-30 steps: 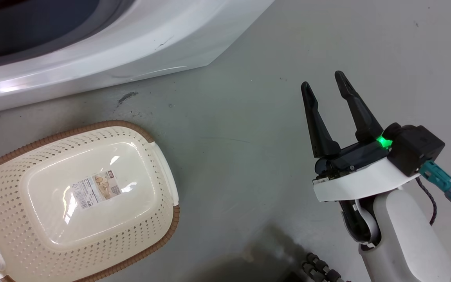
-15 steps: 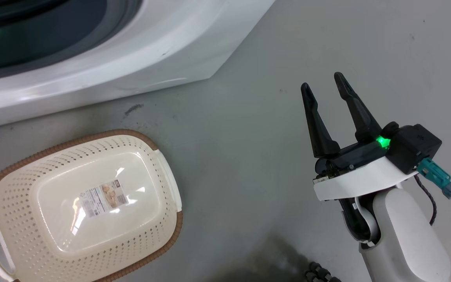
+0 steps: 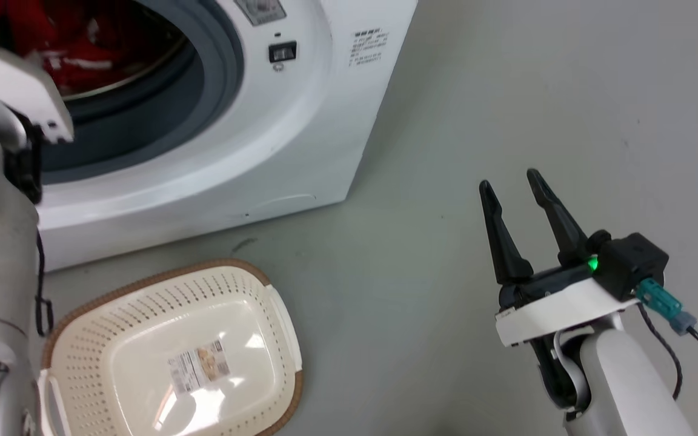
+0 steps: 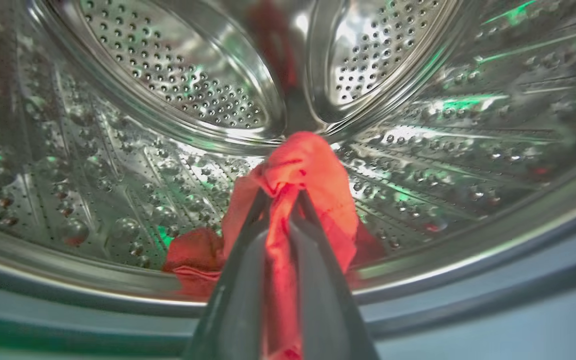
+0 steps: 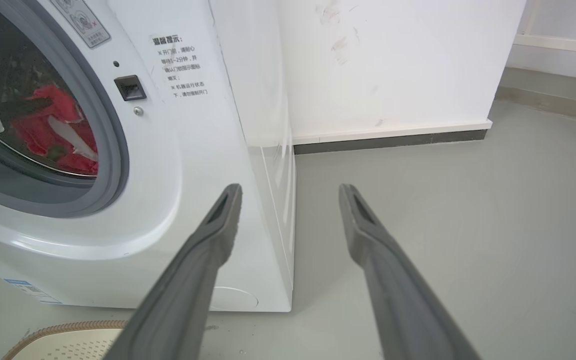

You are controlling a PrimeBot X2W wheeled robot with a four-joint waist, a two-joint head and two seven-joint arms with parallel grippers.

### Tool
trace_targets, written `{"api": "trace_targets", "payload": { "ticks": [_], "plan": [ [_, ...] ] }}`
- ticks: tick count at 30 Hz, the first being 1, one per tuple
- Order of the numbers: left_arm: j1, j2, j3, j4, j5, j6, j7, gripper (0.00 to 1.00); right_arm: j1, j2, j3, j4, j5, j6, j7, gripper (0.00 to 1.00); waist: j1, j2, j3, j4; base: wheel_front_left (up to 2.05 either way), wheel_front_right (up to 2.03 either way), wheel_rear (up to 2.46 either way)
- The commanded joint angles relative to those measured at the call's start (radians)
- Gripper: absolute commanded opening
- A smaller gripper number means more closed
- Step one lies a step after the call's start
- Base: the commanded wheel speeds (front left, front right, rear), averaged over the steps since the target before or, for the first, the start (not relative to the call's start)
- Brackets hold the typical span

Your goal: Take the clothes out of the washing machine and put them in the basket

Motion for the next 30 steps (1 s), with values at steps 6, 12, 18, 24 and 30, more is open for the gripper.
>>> {"api": "trace_targets", "payload": {
  "ticks": [6, 12, 18, 24, 30],
  "plan": [
    [0.132, -0.047, 0.025, 0.022, -0.044, -0.014, -0.082, 0.0, 0.071, 0.001, -0.028, 0.03, -0.025, 0.0, -0.002, 1.0, 0.0, 0.0, -0.159, 0.045, 0.0, 0.0, 0.0],
    [0.235, -0.085, 0.051, -0.085, -0.069, -0.026, -0.092, 0.0, 0.118, 0.001, -0.05, 0.044, -0.032, 0.0, -0.002, 1.0, 0.0, 0.0, -0.232, 0.08, 0.0, 0.0, 0.0],
    [0.381, -0.124, 0.086, -0.277, -0.073, -0.025, -0.092, 0.0, 0.158, 0.001, -0.058, 0.053, -0.037, 0.0, 0.001, 1.0, 0.0, 0.0, -0.298, 0.103, 0.0, 0.0, 0.0],
    [0.515, -0.167, 0.122, -0.495, -0.073, -0.031, -0.091, 0.0, 0.196, 0.001, -0.07, 0.036, -0.047, 0.0, 0.018, 1.0, 0.0, 0.0, -0.347, 0.132, 0.0, 0.0, 0.0],
    [0.631, -0.216, 0.135, -0.78, -0.055, -0.019, -0.091, 0.0, 0.227, 0.001, -0.083, -0.001, -0.056, 0.0, 0.044, 1.0, 0.0, 0.0, -0.367, 0.164, 0.0, 0.0, 0.0]
  ]
}}
